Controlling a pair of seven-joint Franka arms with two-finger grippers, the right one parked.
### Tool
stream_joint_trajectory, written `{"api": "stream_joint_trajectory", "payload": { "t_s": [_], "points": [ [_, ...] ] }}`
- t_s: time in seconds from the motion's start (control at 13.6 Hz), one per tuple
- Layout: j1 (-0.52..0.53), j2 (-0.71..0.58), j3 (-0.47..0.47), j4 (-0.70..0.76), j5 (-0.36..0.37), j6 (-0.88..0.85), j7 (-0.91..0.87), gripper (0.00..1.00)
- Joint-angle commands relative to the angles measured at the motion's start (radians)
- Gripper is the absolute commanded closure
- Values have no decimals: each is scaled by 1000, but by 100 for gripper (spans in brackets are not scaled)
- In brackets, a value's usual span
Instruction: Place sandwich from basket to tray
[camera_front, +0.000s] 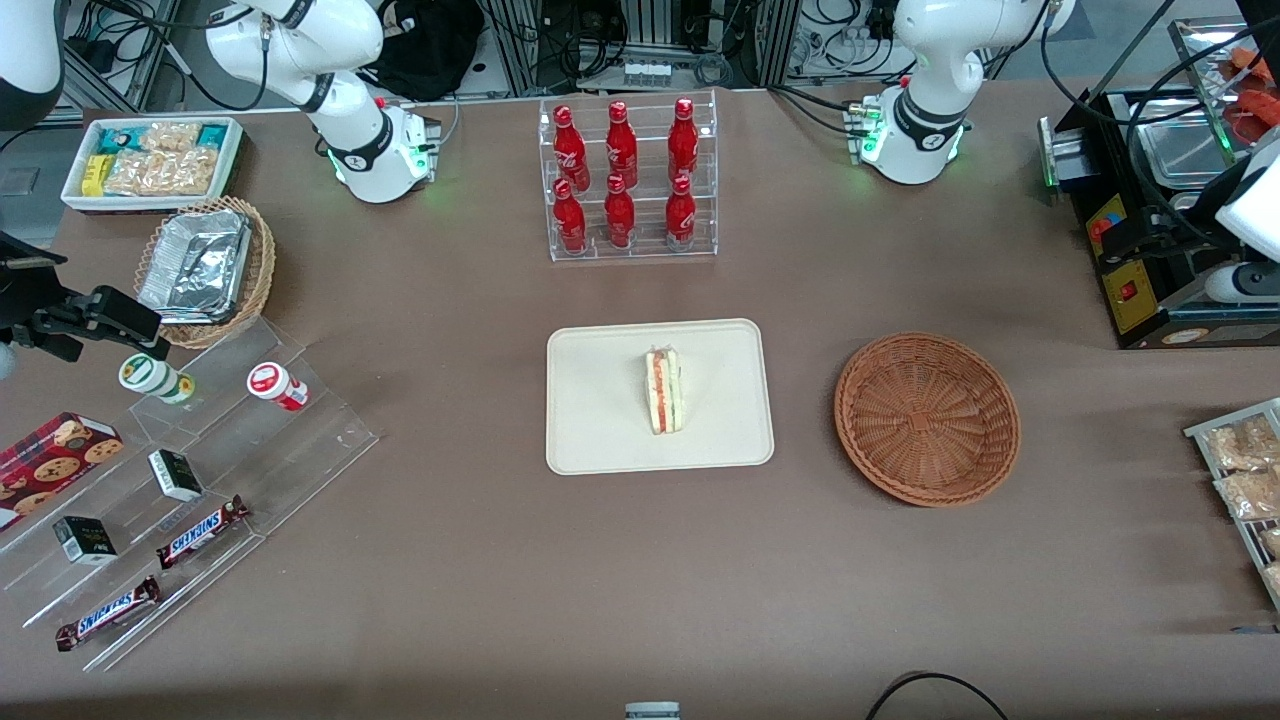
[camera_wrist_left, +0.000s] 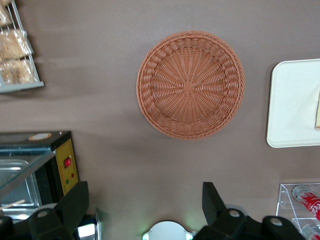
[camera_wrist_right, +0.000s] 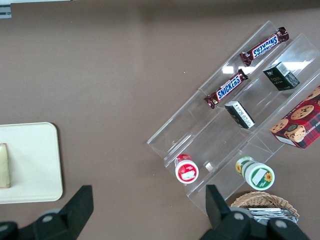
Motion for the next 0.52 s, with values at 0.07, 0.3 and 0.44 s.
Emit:
{"api": "stream_joint_trajectory", "payload": {
  "t_s": [0.07,0.3,0.44],
  "points": [
    [27,11,-19,19,-10,19,35,0],
    [28,16,-36,35,-5,16,3,0],
    [27,17,-42,33,2,12,-19,0]
  ]
}}
